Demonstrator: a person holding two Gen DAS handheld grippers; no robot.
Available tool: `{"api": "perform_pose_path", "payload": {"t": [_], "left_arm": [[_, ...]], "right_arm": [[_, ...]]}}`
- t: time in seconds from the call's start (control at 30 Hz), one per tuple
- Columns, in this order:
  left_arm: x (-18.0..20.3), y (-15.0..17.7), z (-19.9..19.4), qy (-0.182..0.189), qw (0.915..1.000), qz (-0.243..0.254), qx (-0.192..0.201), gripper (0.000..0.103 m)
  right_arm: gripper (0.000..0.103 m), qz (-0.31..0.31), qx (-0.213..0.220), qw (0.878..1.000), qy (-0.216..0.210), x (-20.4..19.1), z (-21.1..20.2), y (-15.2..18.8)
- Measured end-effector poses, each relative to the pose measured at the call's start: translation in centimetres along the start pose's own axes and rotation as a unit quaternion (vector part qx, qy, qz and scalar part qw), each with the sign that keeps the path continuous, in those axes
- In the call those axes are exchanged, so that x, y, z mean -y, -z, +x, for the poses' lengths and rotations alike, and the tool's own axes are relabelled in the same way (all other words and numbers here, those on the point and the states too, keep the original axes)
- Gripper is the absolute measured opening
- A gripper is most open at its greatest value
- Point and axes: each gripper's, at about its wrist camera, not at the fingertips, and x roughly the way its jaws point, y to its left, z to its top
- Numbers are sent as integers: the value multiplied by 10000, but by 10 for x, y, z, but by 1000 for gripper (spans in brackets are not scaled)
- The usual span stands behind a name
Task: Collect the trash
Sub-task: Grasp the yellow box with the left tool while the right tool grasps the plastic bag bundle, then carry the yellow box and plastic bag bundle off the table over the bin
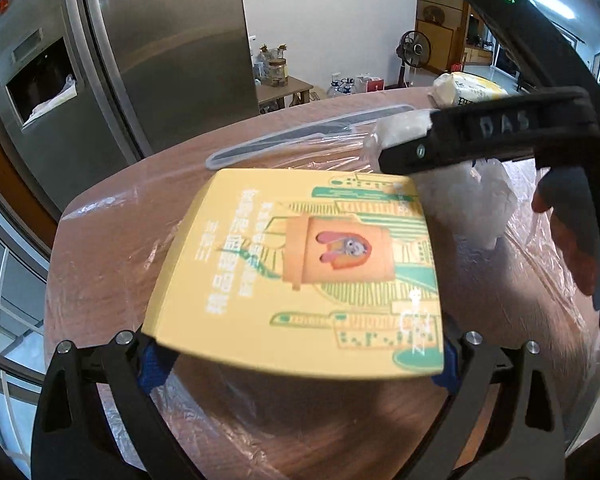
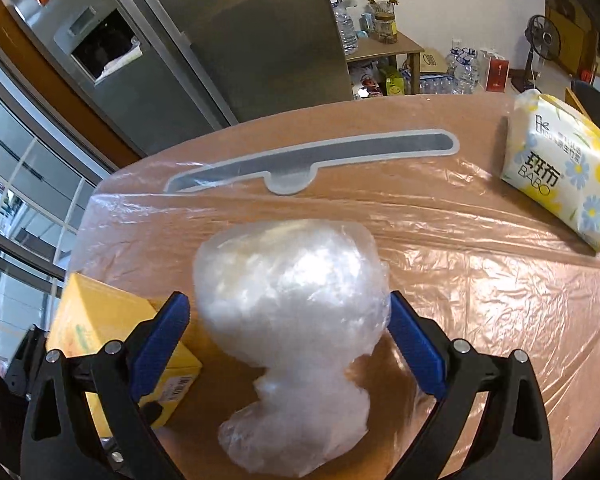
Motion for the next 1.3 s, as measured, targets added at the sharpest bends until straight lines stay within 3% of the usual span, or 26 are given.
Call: {"api": "perform_pose_path", "payload": {"t": [0.1,0.27,0.73,1.3], "left_arm": [[0,-1,0,-27,10000,-77,12,93],[-1,2,-5,-78,9999,-145,19,91],[7,9,-31,-154,9983,-511,234,91],[32,24,-60,-159,9975,-629,276,91]], "right_arm": [[69,-182,-100,9997,-115,-2,5,4],[60,-226,-31,9992,-315,3,0,7],[58,-224,185,9974,-663,19,-38,32],[58,-527,349,9955,-703,26,-92,80]]}}
